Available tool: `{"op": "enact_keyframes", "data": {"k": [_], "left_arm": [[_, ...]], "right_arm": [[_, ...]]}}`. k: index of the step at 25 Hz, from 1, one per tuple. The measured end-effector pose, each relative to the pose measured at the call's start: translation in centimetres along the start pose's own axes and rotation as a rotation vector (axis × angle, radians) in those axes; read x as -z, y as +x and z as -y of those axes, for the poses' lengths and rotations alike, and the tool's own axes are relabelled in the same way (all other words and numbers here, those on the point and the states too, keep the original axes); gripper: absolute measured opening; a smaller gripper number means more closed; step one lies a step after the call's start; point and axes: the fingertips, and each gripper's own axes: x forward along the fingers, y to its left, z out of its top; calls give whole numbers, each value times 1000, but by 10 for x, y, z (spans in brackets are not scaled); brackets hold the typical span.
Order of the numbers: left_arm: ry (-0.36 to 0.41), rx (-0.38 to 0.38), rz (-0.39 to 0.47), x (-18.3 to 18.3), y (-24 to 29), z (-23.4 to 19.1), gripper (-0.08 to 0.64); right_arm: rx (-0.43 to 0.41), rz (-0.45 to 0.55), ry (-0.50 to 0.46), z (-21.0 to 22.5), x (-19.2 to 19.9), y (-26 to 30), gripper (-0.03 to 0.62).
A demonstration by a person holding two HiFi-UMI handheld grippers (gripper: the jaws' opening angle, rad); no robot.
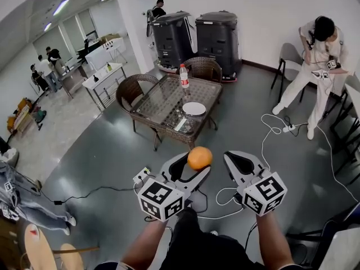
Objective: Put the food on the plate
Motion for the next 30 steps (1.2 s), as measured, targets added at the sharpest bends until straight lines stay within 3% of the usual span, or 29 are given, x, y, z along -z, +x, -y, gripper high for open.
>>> {"op": "enact_keyframes", "data": {"k": [13, 30], "left_arm": [[-10, 34, -3, -3, 66, -67, 291], [-21, 96, -56, -29, 163, -256, 291]], "right_arm": [[36, -26, 4, 65, 11, 64, 5], [125, -109, 37, 161, 13, 245, 5]]}}
